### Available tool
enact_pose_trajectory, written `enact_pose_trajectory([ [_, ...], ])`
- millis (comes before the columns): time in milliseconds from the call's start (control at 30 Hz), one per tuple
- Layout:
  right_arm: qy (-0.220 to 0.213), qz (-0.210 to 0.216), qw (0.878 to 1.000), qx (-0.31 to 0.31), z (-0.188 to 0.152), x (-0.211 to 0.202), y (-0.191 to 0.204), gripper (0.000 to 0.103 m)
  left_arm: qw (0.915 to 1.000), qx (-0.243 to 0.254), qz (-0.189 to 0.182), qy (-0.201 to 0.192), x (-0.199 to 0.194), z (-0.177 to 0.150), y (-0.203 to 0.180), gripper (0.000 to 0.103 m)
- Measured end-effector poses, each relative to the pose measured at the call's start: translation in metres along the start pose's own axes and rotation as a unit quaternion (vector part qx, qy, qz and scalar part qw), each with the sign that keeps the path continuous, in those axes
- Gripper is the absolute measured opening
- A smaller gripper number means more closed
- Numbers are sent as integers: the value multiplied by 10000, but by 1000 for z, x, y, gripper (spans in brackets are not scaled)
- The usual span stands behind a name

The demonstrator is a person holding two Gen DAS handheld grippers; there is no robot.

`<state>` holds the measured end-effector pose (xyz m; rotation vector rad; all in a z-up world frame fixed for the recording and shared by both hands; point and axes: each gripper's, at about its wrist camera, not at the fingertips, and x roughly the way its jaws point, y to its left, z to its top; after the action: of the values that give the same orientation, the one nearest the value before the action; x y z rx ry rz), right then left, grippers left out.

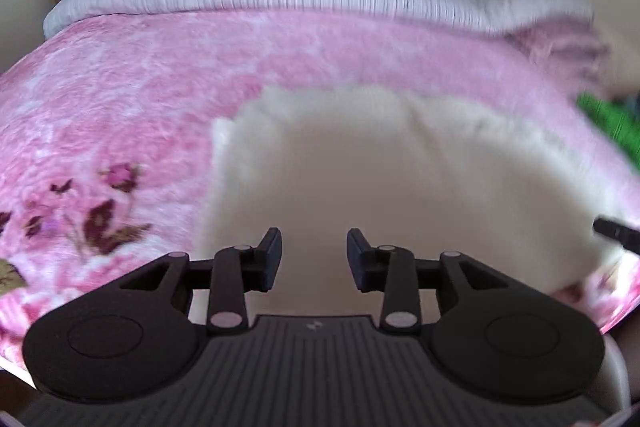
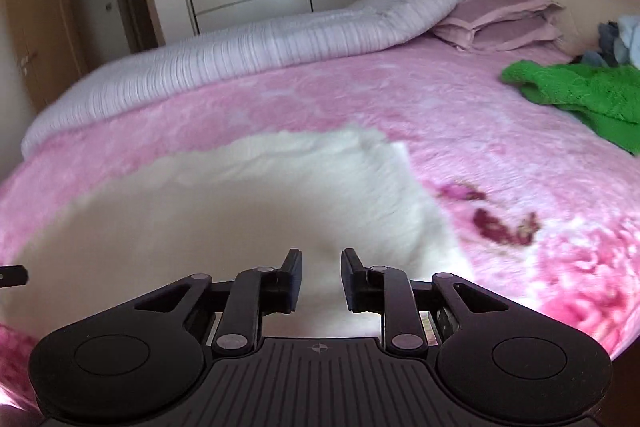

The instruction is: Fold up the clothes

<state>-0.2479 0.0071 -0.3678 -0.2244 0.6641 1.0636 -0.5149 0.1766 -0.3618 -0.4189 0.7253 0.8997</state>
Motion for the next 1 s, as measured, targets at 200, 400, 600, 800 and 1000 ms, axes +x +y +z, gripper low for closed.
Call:
enact_pose_trajectory([
  [200,153,-580,9977,-315,-25,8,-8,23,9996,-38,271,42,-1,-19,-6,32],
  [400,340,-442,9984,-41,-24,-22,-2,62,9993,-27,351,116,-22,-26,-18,36],
  [600,441,-171,9988,-120,-30,-38,31,66,9993,107,325,154,-36,-38,-28,41],
  [800,478,-158,9987,-104,-34,-46,43,66,9991,216,349,122,-49,-48,-35,45],
  [1000,506,-174,9986,-40,-40,-50,47,66,9986,340,394,137,-55,-58,-39,48],
])
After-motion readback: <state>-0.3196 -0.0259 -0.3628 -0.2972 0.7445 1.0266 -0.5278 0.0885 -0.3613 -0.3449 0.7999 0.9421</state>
